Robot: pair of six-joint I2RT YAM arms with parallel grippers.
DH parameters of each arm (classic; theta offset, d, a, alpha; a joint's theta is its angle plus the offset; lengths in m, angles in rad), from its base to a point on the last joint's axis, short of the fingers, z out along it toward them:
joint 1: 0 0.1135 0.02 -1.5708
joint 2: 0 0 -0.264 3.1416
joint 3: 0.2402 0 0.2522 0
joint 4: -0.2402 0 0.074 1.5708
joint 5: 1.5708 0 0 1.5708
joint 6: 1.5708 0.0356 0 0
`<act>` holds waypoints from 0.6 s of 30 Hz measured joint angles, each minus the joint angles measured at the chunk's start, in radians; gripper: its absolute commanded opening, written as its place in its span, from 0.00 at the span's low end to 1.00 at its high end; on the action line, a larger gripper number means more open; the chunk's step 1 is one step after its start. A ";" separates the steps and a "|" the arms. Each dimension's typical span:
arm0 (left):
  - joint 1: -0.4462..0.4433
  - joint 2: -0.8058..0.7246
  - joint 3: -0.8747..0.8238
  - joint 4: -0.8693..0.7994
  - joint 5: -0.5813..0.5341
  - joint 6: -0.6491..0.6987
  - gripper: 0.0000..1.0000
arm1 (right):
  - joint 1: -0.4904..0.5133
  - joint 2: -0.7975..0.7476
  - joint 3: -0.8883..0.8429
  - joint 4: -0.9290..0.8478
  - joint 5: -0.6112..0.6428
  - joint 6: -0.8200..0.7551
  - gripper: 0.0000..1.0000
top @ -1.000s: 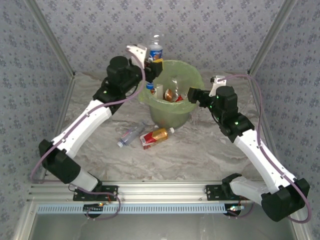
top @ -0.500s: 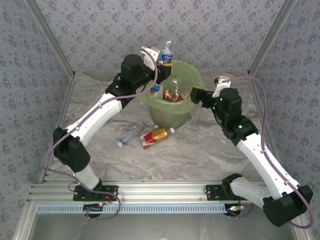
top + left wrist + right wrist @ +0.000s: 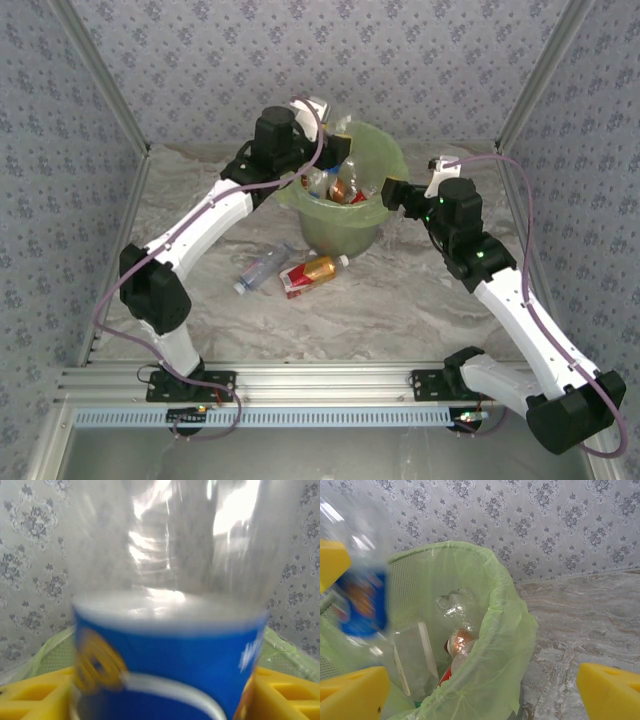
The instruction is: Put the plastic bottles in the bin
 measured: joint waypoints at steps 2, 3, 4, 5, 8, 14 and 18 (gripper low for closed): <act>0.000 0.000 0.010 -0.011 0.000 -0.010 0.81 | -0.002 0.000 0.000 0.000 0.004 0.000 0.98; 0.000 0.000 0.014 -0.014 0.000 -0.014 0.83 | -0.002 0.000 0.000 0.000 0.006 0.000 0.98; 0.000 0.000 0.016 -0.019 0.000 -0.017 0.88 | -0.002 0.000 0.000 0.000 0.006 0.000 0.98; 0.000 0.000 0.016 -0.024 0.001 -0.023 0.92 | -0.003 0.000 -0.001 0.000 0.006 0.000 0.98; 0.000 -0.001 0.016 -0.044 0.001 -0.035 0.99 | -0.004 0.000 -0.002 0.000 0.006 0.000 0.98; 0.000 -0.032 0.013 -0.076 0.005 -0.053 0.99 | -0.006 0.000 -0.002 0.000 0.006 0.000 0.98; 0.000 -0.098 -0.011 -0.076 0.010 -0.064 0.99 | -0.006 0.000 -0.002 0.000 0.006 0.000 0.98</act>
